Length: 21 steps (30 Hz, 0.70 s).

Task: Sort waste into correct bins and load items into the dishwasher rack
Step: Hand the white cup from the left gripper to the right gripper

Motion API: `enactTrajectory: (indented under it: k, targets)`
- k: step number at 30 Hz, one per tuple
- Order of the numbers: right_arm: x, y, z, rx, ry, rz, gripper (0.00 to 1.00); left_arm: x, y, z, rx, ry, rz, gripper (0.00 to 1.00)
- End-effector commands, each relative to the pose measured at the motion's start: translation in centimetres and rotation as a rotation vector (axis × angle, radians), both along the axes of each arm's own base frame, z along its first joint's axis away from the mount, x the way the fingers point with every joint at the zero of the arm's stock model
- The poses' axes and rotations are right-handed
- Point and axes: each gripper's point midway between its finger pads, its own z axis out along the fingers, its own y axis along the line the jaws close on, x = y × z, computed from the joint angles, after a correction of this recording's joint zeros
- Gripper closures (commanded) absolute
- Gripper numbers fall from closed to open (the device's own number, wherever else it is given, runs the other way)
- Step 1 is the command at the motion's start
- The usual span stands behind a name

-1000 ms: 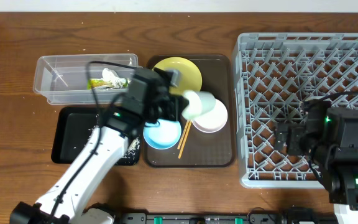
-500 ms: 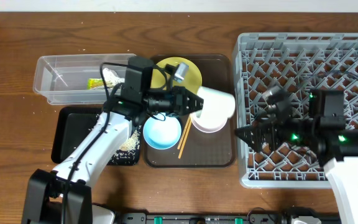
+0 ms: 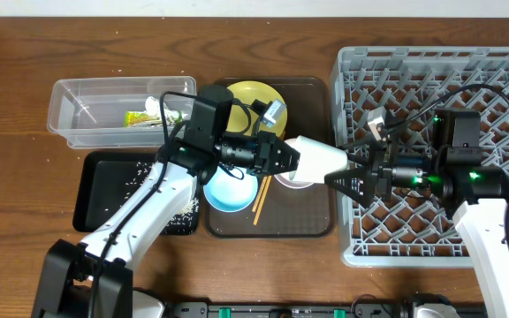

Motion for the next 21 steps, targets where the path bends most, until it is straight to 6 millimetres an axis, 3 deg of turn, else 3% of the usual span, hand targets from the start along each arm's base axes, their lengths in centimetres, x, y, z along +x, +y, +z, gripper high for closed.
enactTrajectory:
  k: [1,13,21]
  targets:
    - [-0.51,0.50,1.31,0.049,-0.033,0.047,0.02,-0.43,-0.05,0.80,-0.022,0.034,-0.024,0.94]
    - [-0.55,0.55,1.51,0.058,-0.040,0.054,0.11,-0.59,-0.57,1.38,-0.034,0.048,-0.032,0.94]
    - [-0.81,0.70,2.12,0.090,-0.052,0.076,0.24,-0.70,-0.67,1.38,-0.033,0.051,-0.035,0.94]
